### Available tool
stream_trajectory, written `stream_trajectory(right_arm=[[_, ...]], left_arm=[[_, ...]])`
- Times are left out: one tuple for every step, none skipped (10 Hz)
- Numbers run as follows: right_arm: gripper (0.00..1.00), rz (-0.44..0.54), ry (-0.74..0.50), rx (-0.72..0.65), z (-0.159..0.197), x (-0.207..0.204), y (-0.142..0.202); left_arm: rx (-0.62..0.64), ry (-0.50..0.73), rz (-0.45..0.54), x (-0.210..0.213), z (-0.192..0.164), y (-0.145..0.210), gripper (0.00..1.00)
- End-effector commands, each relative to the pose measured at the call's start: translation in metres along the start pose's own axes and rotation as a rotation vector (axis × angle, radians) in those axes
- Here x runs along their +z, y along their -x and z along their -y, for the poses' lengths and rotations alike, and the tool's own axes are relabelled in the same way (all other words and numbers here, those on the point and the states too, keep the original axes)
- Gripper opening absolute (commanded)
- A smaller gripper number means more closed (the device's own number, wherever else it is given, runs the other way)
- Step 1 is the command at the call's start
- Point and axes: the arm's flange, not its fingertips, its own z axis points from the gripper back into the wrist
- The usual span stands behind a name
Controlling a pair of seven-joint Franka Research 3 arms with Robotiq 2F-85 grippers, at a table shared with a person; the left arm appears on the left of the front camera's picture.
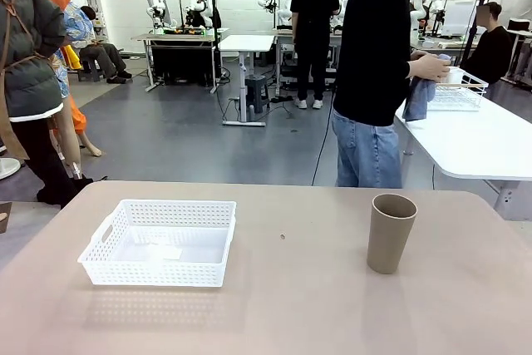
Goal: Clean and organize the cups into the basket.
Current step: Pick up the Organizing basket and move it to the center of the table, then pick up the Reusable plastic cup from the right side of the table and place it inside the Organizing basket.
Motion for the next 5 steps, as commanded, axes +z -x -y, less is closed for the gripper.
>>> stream_trajectory(right_arm=[[1.00,-0.086,0.033,0.225,-0.002,-0.097,0.033],[1.00,-0.152,0.056,0.344,-0.002,-0.121,0.038],[1.00,-0.214,0.052,0.457,-0.002,-0.139,0.049],[1.00,-0.292,0.060,0.564,0.001,-0.155,0.061],[1.00,-0.378,0.042,0.657,0.006,-0.169,0.075]], left_arm=[[-0.097,-0.263,-0.072,-0.040,0.053,-0.010,1.00],[-0.158,-0.396,-0.099,-0.059,0.073,-0.015,1.00],[-0.194,-0.476,-0.127,-0.078,0.092,-0.017,1.00],[-0.215,-0.551,-0.143,-0.096,0.108,-0.021,1.00],[-0.231,-0.633,-0.182,-0.117,0.119,-0.026,1.00]])
